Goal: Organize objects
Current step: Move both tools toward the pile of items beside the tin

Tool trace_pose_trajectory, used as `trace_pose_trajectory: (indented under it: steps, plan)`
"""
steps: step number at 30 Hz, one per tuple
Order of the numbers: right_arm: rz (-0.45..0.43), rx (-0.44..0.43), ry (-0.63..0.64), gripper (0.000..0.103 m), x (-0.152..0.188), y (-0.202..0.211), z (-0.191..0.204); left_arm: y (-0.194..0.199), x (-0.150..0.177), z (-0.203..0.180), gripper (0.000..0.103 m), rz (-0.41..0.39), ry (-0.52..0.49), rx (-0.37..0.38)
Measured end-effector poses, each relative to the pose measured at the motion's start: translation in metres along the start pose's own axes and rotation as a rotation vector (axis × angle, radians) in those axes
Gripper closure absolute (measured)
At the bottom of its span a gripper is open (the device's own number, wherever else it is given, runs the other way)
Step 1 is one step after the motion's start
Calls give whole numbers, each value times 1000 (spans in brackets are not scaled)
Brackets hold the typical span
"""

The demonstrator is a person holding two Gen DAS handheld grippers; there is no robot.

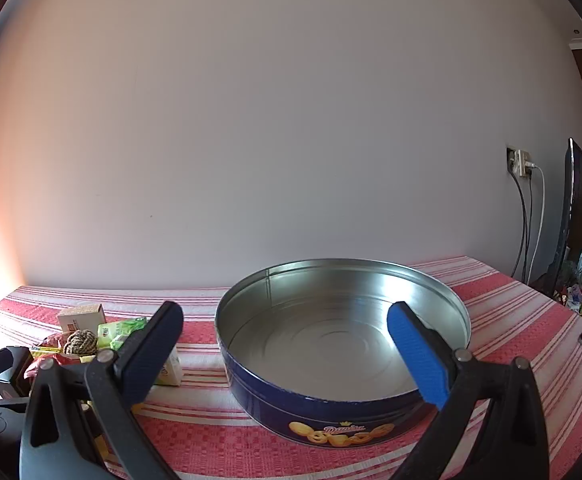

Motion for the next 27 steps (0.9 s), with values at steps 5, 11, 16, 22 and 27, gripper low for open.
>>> trace_pose_trajectory:
  steps: [5,11,16,22,27]
  plan:
    - [-1,0,-4,0,0,-1,1,0,0,0,1,0,0,1]
    - [-1,-1,-4,0,1,-2,4,-1,-1,0,1,3,0,-1]
    - [4,-12,-5,0,3,-2,5,0,-1,1,1,9,13,4]
    - [4,-28,0,0,3,-2,9,1,0,5,1,14,19,-12]
    - [6,-37,5,0,3,-1,11,3,2,9,1,21,32,-24]
Point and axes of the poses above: each gripper's, at about its wrist camera, not at the fingertips, and y roughly against the way its jaws point, z to its left, x to its underside, the point moved 4 cm from there along -y, roughly the way its jaws point, and after that the axes turned 12 degrees about -x, right-handed, at the moved point
